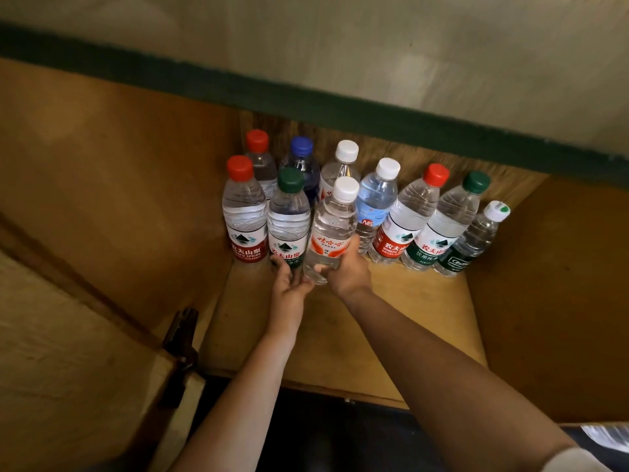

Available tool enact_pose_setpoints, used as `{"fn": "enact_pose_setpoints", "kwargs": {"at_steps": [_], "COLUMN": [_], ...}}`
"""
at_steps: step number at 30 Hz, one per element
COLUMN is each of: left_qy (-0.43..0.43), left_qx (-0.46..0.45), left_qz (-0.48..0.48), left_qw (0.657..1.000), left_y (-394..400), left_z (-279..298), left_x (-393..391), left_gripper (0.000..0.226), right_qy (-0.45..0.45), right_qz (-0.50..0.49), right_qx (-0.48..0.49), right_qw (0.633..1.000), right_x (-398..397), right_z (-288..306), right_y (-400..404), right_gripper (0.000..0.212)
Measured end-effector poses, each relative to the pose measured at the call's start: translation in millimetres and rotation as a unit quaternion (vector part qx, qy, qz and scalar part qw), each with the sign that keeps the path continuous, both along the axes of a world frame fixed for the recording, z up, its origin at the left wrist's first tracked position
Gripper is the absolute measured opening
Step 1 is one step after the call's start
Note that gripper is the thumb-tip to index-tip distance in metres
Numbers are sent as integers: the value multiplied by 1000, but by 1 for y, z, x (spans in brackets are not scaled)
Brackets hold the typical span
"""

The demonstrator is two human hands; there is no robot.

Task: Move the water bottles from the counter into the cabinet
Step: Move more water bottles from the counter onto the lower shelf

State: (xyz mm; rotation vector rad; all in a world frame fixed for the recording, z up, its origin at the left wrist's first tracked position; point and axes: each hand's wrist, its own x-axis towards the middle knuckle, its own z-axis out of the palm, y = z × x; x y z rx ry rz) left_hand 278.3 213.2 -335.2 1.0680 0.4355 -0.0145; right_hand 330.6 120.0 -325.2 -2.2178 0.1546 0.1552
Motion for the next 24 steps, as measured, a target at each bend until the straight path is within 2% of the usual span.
{"fn": "enact_pose_setpoints", "kwargs": {"at_steps": [11,18,24], "left_qy": [25,22,72], "left_qx": [11,27,52], "left_qz": [-13,-27,-3], "left_qw": [1000,999,996], "left_y": [5,9,20], "left_z": [-1,6,6], "left_x": [0,-7,-25], "left_gripper": [82,79,69], "right_qy": [31,41,58], "right_qz": [-1,35,44], "right_qx": [26,23,81], "right_qw": [999,998,994], "right_x": [12,12,12], "right_z": [-4,-1,0], "right_y": [0,-6,-8], "right_gripper": [57,65,67]}}
